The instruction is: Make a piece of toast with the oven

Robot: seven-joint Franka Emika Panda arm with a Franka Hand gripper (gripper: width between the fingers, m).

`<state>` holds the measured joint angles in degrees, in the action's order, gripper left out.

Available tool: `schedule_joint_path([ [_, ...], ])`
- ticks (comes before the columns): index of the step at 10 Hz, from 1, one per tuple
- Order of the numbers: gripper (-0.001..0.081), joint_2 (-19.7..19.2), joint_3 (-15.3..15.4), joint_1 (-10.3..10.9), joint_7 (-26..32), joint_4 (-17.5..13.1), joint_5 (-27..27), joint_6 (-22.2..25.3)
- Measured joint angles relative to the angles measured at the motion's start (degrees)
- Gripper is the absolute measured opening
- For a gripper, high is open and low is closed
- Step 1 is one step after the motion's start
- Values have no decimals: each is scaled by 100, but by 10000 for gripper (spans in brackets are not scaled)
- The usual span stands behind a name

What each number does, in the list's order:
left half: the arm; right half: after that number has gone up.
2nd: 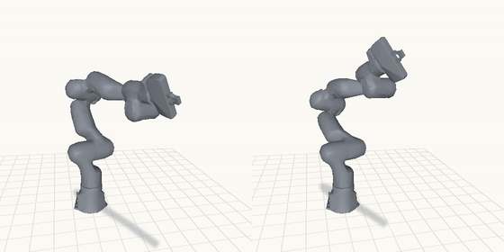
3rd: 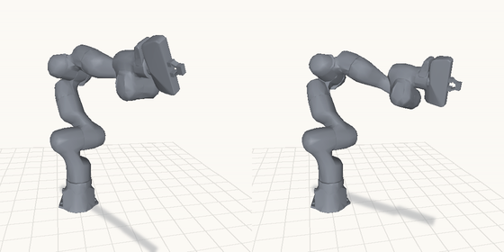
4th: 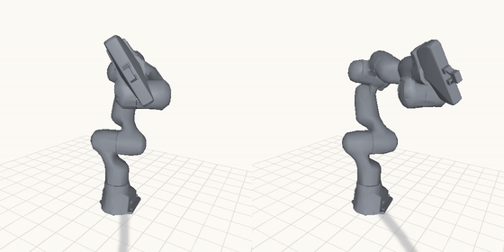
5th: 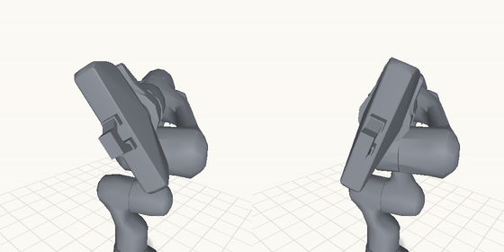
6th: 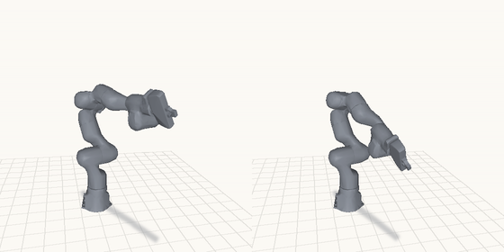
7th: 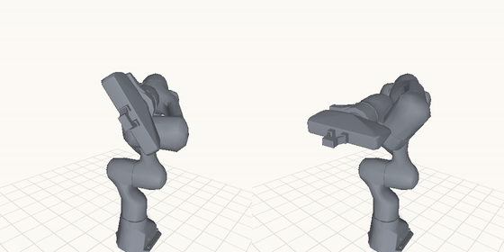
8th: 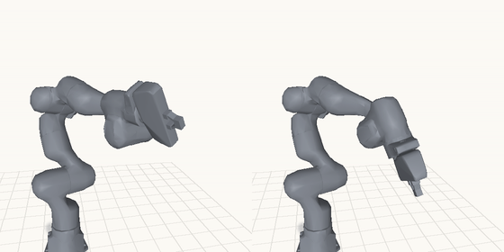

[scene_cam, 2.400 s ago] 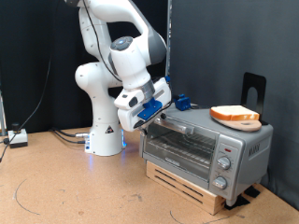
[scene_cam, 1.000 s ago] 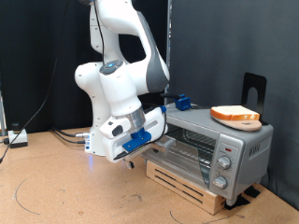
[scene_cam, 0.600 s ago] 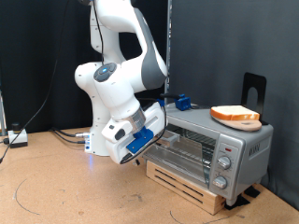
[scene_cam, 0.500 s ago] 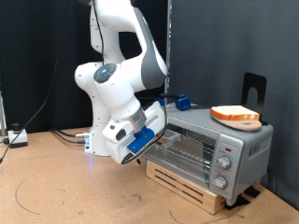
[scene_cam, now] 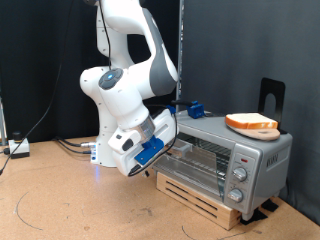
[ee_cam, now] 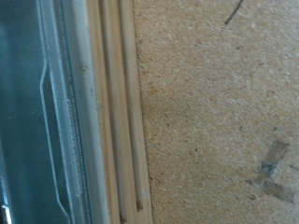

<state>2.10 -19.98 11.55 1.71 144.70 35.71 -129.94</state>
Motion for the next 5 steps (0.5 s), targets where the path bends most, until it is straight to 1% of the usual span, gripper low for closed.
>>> schedule_joint_path([
  [3,809,-195,-154,-143,12,-53,0,277],
  [5,809,-251,-185,-164,189,-108,61,488],
])
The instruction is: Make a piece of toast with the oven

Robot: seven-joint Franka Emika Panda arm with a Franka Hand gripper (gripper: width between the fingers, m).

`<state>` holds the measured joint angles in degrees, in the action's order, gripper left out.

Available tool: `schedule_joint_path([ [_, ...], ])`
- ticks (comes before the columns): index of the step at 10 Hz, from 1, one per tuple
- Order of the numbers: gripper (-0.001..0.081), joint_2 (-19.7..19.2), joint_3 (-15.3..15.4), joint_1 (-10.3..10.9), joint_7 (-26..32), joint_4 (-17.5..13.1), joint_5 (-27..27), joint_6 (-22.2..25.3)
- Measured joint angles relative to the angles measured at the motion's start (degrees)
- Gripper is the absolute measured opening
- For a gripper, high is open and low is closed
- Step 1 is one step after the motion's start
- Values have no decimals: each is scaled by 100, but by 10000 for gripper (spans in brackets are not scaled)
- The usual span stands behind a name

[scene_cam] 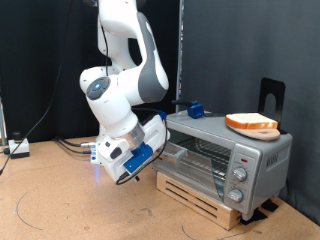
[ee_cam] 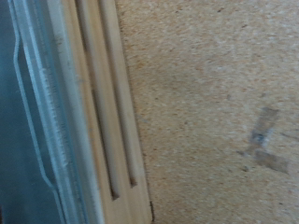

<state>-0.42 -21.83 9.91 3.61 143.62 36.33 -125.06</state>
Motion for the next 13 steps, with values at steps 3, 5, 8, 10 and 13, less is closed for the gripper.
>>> schedule_joint_path([
  [3,809,2,51,19,295,-133,373,759],
  [5,809,22,153,66,304,-194,481,938],
  [8,809,31,304,109,180,-229,512,943],
  [10,809,34,348,110,174,-269,601,937],
  [13,809,88,269,43,191,-334,633,850],
])
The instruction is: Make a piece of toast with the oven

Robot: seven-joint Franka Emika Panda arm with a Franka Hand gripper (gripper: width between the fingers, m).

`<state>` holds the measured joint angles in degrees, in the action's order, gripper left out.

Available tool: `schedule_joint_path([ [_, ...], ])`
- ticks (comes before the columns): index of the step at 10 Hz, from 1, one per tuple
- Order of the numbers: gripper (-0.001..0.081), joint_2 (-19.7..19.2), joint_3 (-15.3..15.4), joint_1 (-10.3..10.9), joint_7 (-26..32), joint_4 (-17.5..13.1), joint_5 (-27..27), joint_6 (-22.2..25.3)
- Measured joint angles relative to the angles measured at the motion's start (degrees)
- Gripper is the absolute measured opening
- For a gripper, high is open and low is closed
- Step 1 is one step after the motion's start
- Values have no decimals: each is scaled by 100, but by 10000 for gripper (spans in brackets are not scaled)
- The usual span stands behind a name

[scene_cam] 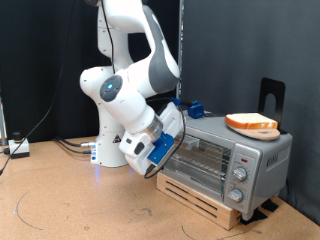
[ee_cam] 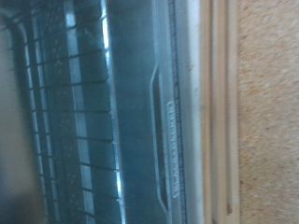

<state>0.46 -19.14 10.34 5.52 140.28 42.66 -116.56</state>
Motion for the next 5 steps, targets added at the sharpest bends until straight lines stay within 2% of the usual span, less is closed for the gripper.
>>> schedule_joint_path([
  [3,809,-41,-206,-201,-55,-46,-272,-172],
  [5,809,-211,-296,-281,-384,-51,-614,-391],
])
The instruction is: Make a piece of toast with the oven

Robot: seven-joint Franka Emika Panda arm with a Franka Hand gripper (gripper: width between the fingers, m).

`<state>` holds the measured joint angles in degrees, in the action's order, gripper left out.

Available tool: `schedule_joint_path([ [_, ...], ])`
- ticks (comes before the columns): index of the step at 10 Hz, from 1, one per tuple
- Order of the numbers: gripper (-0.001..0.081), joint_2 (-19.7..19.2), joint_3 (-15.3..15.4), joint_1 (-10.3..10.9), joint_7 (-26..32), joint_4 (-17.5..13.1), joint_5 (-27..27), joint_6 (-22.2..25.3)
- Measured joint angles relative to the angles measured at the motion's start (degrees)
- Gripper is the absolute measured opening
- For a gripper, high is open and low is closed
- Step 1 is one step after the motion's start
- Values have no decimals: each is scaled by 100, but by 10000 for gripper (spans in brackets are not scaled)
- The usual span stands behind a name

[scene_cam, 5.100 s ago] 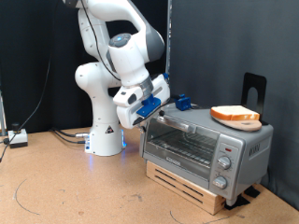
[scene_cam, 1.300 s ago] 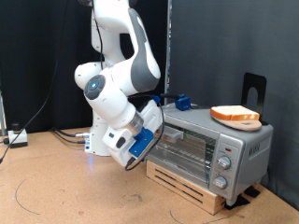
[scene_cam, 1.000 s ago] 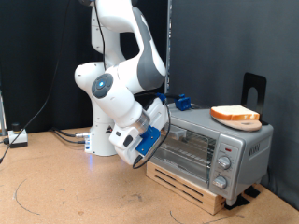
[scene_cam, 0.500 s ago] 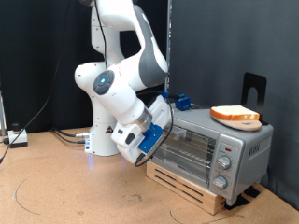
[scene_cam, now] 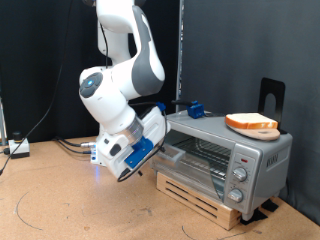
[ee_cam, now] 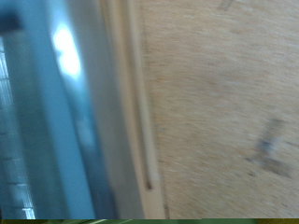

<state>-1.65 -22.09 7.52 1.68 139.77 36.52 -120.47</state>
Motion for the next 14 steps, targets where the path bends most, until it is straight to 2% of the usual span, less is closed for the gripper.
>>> schedule_joint_path([
  [4,809,-500,-79,-97,-62,-98,-92,-401],
  [8,809,-836,-76,-108,188,-200,-91,-876],
  [14,809,-1246,255,-91,335,-509,117,-1398],
])
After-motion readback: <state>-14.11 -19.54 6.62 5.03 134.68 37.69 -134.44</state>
